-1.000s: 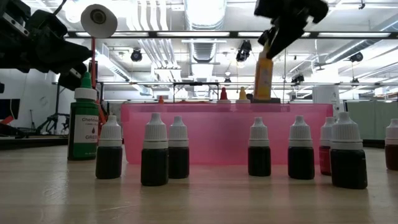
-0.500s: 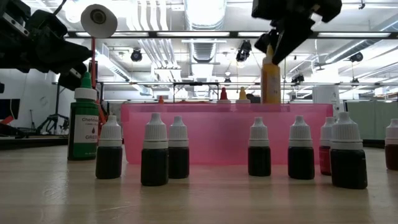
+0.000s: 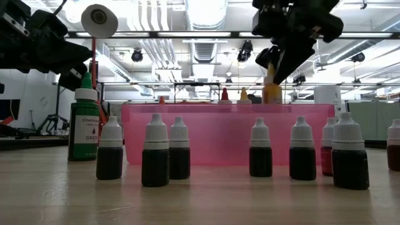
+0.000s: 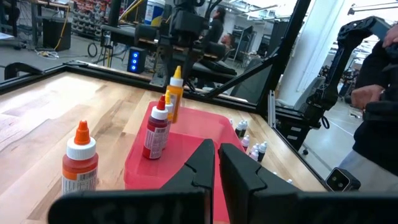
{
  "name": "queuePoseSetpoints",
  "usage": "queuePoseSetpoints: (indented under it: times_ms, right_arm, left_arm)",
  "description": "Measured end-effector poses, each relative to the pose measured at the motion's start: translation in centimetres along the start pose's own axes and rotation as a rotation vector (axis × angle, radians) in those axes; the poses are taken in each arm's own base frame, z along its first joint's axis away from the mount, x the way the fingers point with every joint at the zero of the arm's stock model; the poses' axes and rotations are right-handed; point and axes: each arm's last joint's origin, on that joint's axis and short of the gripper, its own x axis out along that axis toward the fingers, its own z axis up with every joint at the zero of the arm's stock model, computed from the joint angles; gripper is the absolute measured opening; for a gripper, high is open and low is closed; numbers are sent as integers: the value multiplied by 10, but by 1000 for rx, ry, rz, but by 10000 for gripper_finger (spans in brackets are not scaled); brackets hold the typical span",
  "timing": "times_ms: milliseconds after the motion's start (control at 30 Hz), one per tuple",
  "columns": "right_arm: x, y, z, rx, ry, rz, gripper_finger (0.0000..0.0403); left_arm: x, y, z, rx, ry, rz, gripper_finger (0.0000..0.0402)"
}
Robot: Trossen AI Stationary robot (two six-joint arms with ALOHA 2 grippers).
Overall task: Pick & Place food coloring
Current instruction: Put the large yellow food coloring bottle into the container
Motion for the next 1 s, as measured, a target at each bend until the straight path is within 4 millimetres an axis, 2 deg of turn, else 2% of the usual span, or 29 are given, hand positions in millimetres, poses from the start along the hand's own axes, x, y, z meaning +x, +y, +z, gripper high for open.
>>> queuePoseSetpoints:
  times_ms: [333, 1000]
  right_arm:
    - [14, -2, -11, -5, 3, -44, 105]
    - [22, -2, -16, -59, -7, -54, 105]
  left_arm:
    - [0, 0, 0, 0, 0, 0, 0]
    - [0, 0, 0, 0, 0, 0, 0]
